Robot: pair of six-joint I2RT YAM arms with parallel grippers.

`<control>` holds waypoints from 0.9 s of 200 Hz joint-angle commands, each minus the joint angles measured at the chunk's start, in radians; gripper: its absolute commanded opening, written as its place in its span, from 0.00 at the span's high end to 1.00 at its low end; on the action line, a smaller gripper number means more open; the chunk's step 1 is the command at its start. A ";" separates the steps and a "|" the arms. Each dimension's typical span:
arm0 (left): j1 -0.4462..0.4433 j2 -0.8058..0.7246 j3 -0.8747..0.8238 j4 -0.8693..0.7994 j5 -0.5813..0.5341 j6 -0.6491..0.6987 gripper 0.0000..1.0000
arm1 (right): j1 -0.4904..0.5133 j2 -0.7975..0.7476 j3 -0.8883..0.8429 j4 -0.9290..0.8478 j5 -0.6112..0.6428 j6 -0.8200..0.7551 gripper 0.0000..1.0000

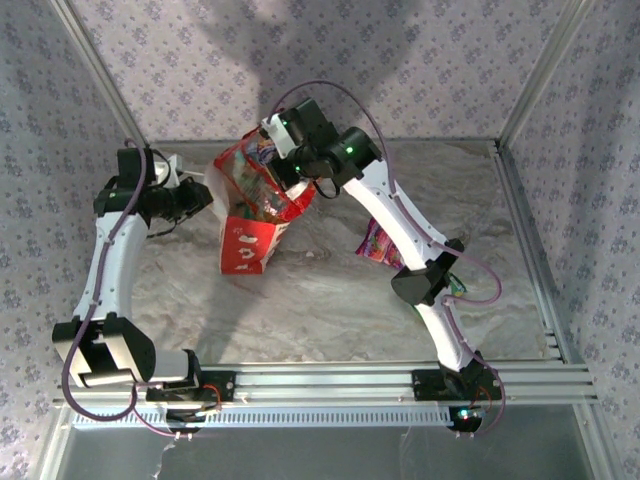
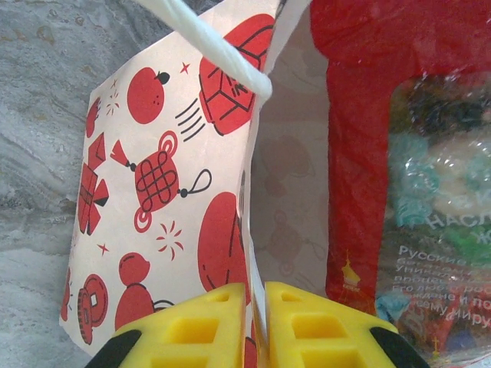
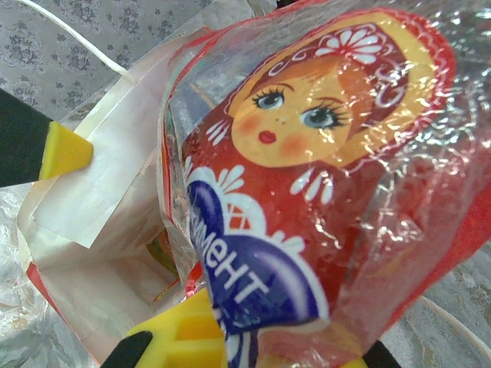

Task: Place the snacks into the paper bag

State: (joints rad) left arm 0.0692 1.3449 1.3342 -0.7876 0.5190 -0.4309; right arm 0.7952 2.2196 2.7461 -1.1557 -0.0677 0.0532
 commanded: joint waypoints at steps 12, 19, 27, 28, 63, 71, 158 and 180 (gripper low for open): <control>-0.013 0.005 0.043 0.020 -0.022 -0.011 0.85 | -0.001 0.009 0.028 -0.016 0.001 0.019 1.00; -0.014 0.006 0.045 0.016 -0.023 -0.010 0.85 | -0.001 0.008 0.023 -0.019 0.011 0.020 1.00; -0.016 0.007 0.045 0.014 -0.026 -0.010 0.85 | -0.001 0.007 0.016 -0.021 0.024 0.023 1.00; -0.016 0.007 0.046 0.013 -0.027 -0.009 0.85 | -0.001 0.007 0.016 -0.021 0.025 0.022 1.00; -0.019 0.005 0.046 0.007 -0.034 -0.009 0.85 | 0.001 0.004 0.006 0.001 0.019 0.033 1.00; -0.019 0.004 0.044 0.005 -0.034 -0.009 0.85 | 0.000 0.005 0.004 0.013 0.010 0.040 1.00; -0.032 0.012 0.028 0.001 -0.039 -0.008 0.86 | 0.024 0.025 0.009 0.146 -0.220 0.108 0.96; -0.035 0.015 0.025 0.002 -0.042 -0.008 0.86 | 0.025 0.032 0.013 0.171 -0.278 0.138 0.95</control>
State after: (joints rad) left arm 0.0425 1.3510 1.3457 -0.7845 0.4816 -0.4320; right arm 0.8066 2.2471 2.7449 -1.1034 -0.2188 0.1440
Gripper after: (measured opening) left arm 0.140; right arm 0.071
